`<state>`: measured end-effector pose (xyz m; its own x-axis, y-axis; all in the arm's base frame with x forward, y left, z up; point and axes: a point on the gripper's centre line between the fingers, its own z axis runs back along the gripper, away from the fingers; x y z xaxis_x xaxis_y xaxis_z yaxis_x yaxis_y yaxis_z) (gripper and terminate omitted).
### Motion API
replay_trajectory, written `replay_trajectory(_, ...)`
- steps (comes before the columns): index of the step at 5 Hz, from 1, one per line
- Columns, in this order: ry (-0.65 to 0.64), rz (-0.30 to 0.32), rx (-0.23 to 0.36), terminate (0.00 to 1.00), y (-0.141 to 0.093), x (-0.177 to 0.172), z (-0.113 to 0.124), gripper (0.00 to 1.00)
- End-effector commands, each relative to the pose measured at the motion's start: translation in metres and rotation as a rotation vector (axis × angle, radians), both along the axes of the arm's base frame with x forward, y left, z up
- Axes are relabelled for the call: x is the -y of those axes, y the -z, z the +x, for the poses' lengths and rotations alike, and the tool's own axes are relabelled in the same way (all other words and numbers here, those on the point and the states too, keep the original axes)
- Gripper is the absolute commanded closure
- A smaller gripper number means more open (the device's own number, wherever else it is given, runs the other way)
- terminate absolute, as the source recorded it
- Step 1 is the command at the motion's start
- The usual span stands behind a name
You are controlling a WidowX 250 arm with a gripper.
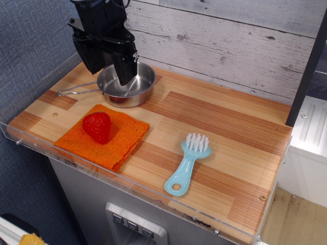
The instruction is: Put the bowl right above the brush.
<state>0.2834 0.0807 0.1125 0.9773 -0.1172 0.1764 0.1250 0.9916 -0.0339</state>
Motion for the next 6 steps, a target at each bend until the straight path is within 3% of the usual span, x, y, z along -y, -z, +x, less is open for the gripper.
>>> replay_trajectory(1,0.0,0.0,0.0,0.0,0.0,0.0,0.0,0.0)
replay_trajectory(2,0.038,-0.019,-0.006,0.0,0.007,-0.002,0.014,0.0)
replay_trajectory(4,0.105,0.01,0.055,0.0,0.007,0.008,0.038,0.0)
replay_trajectory(6,0.107,0.141,0.113,0.0,0.03,0.017,0.062,0.0)
